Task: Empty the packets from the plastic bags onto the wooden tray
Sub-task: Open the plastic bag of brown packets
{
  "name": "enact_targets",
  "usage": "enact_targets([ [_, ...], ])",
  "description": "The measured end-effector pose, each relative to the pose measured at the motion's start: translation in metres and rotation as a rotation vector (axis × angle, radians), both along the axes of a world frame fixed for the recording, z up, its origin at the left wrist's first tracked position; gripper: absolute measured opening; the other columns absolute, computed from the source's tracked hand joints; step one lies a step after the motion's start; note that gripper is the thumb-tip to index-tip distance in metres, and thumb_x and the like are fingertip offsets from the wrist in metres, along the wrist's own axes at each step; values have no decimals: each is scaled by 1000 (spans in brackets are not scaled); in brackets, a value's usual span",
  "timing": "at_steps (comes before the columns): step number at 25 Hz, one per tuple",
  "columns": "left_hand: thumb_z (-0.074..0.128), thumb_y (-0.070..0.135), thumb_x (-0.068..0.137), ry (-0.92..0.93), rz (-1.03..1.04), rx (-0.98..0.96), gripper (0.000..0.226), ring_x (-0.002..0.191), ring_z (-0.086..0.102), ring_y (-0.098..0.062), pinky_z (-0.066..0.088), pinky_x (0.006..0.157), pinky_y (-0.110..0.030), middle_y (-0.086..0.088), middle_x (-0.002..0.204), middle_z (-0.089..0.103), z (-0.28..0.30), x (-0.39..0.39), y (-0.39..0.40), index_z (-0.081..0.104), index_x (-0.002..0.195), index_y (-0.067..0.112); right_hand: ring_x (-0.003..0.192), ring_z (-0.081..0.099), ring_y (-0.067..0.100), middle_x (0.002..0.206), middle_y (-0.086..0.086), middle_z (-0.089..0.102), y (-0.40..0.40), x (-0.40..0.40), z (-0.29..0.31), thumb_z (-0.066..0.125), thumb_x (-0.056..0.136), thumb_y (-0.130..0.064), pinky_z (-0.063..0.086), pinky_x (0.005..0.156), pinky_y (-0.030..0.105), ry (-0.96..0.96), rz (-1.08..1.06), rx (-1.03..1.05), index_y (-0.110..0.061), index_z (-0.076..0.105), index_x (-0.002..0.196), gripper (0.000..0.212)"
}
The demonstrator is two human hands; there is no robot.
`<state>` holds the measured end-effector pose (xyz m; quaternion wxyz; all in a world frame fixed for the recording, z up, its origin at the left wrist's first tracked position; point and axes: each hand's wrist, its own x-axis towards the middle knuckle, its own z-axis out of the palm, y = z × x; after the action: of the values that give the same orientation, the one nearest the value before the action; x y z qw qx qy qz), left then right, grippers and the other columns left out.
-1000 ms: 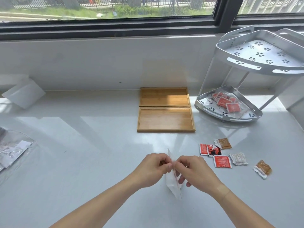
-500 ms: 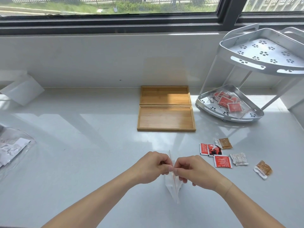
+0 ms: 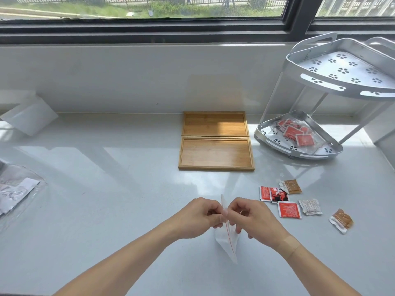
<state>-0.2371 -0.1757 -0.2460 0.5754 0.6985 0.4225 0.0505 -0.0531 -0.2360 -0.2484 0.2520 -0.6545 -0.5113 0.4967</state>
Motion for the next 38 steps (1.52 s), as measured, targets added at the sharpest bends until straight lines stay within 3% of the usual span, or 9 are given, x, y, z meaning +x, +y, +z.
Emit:
enact_targets([
  [3,61,40,81,17,101,16,18,61,52,-5,41,56,-21,15,66,61,-2,3,-3,64,69,28,62,72,23,73,4,74,0,-5,3,62,84,-44,47,42,27,122,-40,-67,-20,69,77,26],
  [9,66,33,76,27,116,-62,11,58,50,-8,38,53,-24,14,63,63,-6,3,-2,68,69,24,65,74,26,75,9,76,3,-10,9,68,86,-40,48,45,24,231,-109,-216,-18,67,70,28],
  [12,70,35,80,-6,109,-135,16,67,59,-9,44,64,-26,8,69,68,-5,0,3,69,73,21,70,75,26,80,9,76,7,-4,9,64,89,-30,48,45,24,219,-67,-206,-12,70,78,22],
  [17,68,29,83,-44,107,-166,15,70,60,-7,46,76,-27,9,68,65,-5,-1,2,67,69,23,54,67,12,62,0,70,9,-1,5,56,81,-30,45,43,24,-53,80,-117,-21,67,72,17],
  [24,59,25,76,37,130,-27,16,63,49,-11,41,63,-28,7,63,54,0,-2,3,58,61,20,47,38,8,48,-9,47,10,3,4,55,75,-30,30,47,19,-309,154,151,-21,54,61,18],
  [27,58,22,76,136,140,142,18,52,41,-7,36,52,-23,13,53,48,5,-18,14,54,58,21,49,38,13,49,-5,45,9,23,13,57,77,-28,33,50,26,-561,213,193,-21,48,63,18],
  [30,55,29,72,312,-67,438,13,56,43,-9,34,51,-24,10,57,51,14,-23,19,50,63,22,59,44,18,60,-4,51,11,27,23,49,80,-34,32,51,31,-879,439,234,-23,44,71,15],
  [34,54,29,74,468,-266,603,7,71,50,-11,33,53,-26,10,72,54,28,-17,30,49,74,26,65,51,25,75,-1,64,22,25,34,43,80,-31,19,46,29,-1032,608,273,-21,47,76,11],
  [38,47,26,79,517,-214,648,8,64,47,-17,25,50,-29,8,71,52,29,-9,32,39,77,26,70,59,25,73,-1,65,19,18,36,44,81,-39,30,51,31,-1021,456,231,-22,49,77,18],
])
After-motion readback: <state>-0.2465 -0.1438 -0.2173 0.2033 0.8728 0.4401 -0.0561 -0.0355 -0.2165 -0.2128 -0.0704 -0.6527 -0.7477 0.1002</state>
